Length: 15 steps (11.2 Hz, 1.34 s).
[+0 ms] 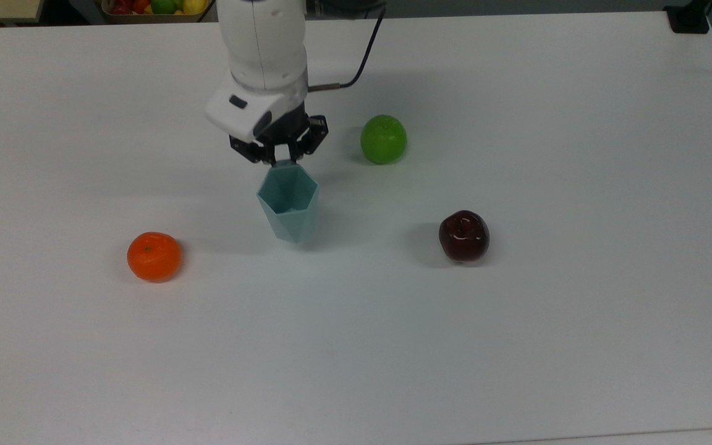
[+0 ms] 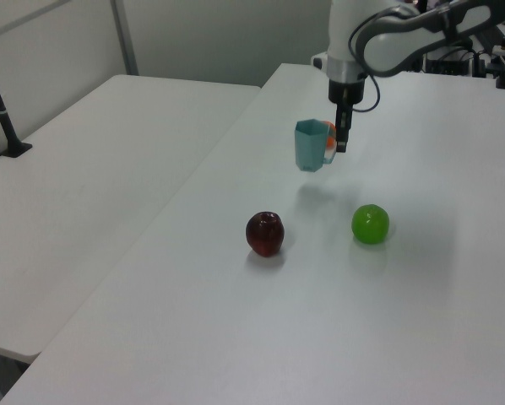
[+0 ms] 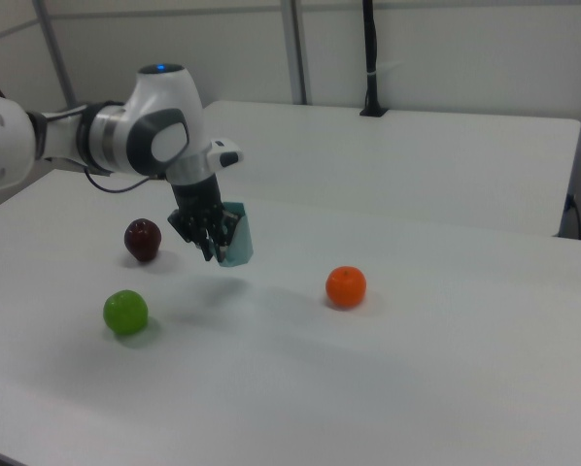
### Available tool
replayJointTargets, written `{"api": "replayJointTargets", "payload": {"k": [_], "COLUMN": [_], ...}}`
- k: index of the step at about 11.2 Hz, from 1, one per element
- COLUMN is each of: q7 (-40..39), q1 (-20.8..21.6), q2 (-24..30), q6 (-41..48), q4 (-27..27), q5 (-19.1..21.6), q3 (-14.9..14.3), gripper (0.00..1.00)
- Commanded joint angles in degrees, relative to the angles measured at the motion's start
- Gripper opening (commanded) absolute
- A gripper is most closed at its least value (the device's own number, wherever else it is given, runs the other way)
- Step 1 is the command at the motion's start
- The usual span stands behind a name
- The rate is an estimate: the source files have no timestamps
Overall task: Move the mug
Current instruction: 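Drag the held mug across the table toward the orange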
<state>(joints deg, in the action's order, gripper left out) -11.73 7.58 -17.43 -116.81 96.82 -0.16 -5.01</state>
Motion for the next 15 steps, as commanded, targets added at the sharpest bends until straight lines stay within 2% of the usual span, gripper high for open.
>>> {"api": "replayJointTargets", "payload": {"k": [1,5,8,11,15], "q7": [3.3,2.7,2.4,2.3,2.5], "q1": [-1.7,-7.0,-9.9,-10.6,-10.4], "q2": [8.4,11.6,12.8,16.0,15.2], "q6": [5.9,12.0,8.9,0.9,-3.7], "q4": [3.1,3.8,10.3,21.3,25.0], "q5": [0.1,-0.1,-0.5,-0.6,-0.6], "q3": [-0.4,-0.4,-0.4,-0.3,-0.3], "gripper": [0.0,0.0,0.0,0.0,0.0]}}
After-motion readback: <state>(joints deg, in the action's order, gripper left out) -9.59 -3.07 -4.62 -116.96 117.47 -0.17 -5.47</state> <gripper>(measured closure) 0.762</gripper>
